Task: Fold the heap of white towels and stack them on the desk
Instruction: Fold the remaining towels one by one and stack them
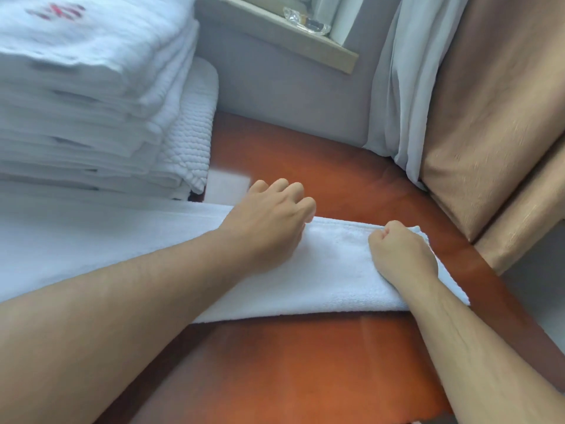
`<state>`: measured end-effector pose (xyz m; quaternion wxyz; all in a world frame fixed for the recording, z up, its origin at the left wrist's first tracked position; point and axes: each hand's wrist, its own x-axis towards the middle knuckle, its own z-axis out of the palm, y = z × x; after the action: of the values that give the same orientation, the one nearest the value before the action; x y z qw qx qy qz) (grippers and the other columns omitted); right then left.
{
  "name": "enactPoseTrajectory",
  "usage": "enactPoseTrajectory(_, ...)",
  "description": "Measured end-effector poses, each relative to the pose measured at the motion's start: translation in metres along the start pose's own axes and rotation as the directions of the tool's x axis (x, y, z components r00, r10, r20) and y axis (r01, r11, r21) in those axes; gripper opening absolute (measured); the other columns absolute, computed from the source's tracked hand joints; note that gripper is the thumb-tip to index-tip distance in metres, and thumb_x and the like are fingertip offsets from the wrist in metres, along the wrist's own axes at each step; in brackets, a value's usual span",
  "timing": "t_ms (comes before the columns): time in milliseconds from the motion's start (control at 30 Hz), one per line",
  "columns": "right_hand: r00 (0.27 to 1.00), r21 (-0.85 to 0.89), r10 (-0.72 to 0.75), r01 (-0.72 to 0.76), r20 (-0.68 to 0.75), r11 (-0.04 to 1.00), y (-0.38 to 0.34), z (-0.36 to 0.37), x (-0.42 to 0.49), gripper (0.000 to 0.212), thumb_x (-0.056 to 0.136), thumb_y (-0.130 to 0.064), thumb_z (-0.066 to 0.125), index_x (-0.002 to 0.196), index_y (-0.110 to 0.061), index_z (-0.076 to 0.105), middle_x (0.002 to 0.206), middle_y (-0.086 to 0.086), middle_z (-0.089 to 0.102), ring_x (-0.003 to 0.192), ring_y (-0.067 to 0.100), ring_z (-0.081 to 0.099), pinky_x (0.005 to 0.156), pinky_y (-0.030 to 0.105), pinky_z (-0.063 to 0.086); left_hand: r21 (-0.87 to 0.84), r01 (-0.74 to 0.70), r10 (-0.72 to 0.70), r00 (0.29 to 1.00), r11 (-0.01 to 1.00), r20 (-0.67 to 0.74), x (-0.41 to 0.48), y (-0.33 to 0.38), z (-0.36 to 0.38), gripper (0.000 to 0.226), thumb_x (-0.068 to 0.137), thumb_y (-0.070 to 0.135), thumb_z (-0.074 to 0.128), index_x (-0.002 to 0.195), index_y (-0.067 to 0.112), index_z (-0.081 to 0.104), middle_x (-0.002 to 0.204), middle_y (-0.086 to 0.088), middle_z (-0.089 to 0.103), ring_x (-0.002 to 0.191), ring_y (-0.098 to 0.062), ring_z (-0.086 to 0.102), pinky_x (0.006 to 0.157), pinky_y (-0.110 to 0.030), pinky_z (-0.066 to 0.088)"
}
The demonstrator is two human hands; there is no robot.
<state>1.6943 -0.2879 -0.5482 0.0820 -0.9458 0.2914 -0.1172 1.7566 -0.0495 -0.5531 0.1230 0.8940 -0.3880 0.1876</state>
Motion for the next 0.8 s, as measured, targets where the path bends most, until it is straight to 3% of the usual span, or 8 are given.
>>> enactPoseTrajectory(100, 0.991, 0.056, -0.132, 0.131, 0.026, 0.990, -0.029, -0.003, -0.022, 0.018, 0.096, -0.028, 0.043, 0.090, -0.019, 0.058, 0.092, 0.000, 0.060, 0.089, 0.026, 0.054, 0.076, 0.040, 0.047, -0.068, 0.137, -0.129, 0.985, 0.988, 0.113, -0.051, -0.031, -0.029, 0.028, 0.101, 0.043, 0.037, 0.120, 0.032, 0.055, 0.118, 0.008, 0.051, 0.112, -0.018, 0.048, 0.094, -0.038, 0.039)
enactPoseTrajectory(200, 0.904, 0.182, -0.424, 0.410, 0.043, 0.894, -0.084, 0.002, -0.058, 0.014, 0.092, -0.030, 0.055, 0.093, -0.022, 0.066, 0.093, -0.003, 0.058, 0.095, 0.024, 0.054, 0.086, 0.041, 0.048, -0.027, 0.272, -0.258, 0.936, 0.962, 0.239, -0.110, -0.066, -0.063, 0.058, 0.092, 0.067, 0.015, 0.127, 0.040, 0.053, 0.131, 0.016, 0.050, 0.124, -0.012, 0.046, 0.105, -0.038, 0.033)
enactPoseTrajectory(367, 0.554, 0.361, -0.829, 0.761, 0.072, 0.540, -0.184, 0.017, -0.124, 0.017, 0.090, -0.029, 0.062, 0.098, -0.021, 0.074, 0.102, -0.001, 0.065, 0.101, 0.022, 0.053, 0.095, 0.038, 0.044, 0.168, 0.412, -0.444, 0.834, 0.896, 0.327, -0.200, -0.123, -0.104, 0.061, 0.097, 0.065, 0.016, 0.153, 0.045, 0.028, 0.163, 0.015, 0.023, 0.150, -0.008, 0.016, 0.120, -0.034, 0.009)
enactPoseTrajectory(467, 0.335, 0.399, -0.941, 0.858, 0.040, 0.322, -0.229, 0.023, -0.145, 0.017, 0.091, -0.028, 0.061, 0.096, -0.018, 0.074, 0.103, 0.000, 0.068, 0.100, 0.024, 0.059, 0.095, 0.040, 0.046, 0.221, 0.517, -0.563, 0.762, 0.827, 0.320, -0.243, -0.148, -0.124, 0.066, 0.093, 0.068, 0.011, 0.155, 0.048, 0.022, 0.166, 0.015, 0.015, 0.152, -0.011, 0.010, 0.122, -0.038, 0.007)
enactPoseTrajectory(533, 0.228, 0.418, -0.973, 0.881, 0.040, 0.224, -0.249, 0.025, -0.151, 0.025, 0.091, -0.035, 0.057, 0.100, -0.020, 0.075, 0.108, -0.001, 0.070, 0.103, 0.022, 0.061, 0.095, 0.039, 0.047, 0.279, 0.591, -0.652, 0.708, 0.757, 0.271, -0.262, -0.161, -0.131, 0.068, 0.092, 0.069, 0.012, 0.155, 0.047, 0.021, 0.167, 0.011, 0.016, 0.152, -0.016, 0.013, 0.122, -0.040, 0.011)
enactPoseTrajectory(700, 0.202, 0.465, -0.979, 0.864, 0.032, 0.193, -0.260, 0.027, -0.152, 0.032, 0.091, -0.040, 0.051, 0.107, -0.024, 0.074, 0.113, -0.002, 0.069, 0.107, 0.019, 0.061, 0.094, 0.039, 0.051, 0.134, 0.856, -0.866, 0.491, 0.500, 0.093, -0.264, -0.192, -0.133, 0.066, 0.098, 0.051, 0.050, 0.154, 0.021, 0.034, 0.154, -0.008, 0.043, 0.138, -0.035, 0.038, 0.114, -0.045, 0.032)
enactPoseTrajectory(800, 0.236, 0.466, -0.971, 0.856, 0.038, 0.226, -0.259, 0.029, -0.149, 0.033, 0.091, -0.041, 0.050, 0.108, -0.025, 0.073, 0.115, -0.002, 0.069, 0.111, 0.020, 0.061, 0.097, 0.040, 0.050, 0.004, 0.905, -0.904, 0.424, 0.425, 0.049, -0.251, -0.206, -0.136, 0.066, 0.090, 0.043, 0.069, 0.146, 0.017, 0.046, 0.143, -0.007, 0.055, 0.131, -0.030, 0.050, 0.109, -0.040, 0.040)
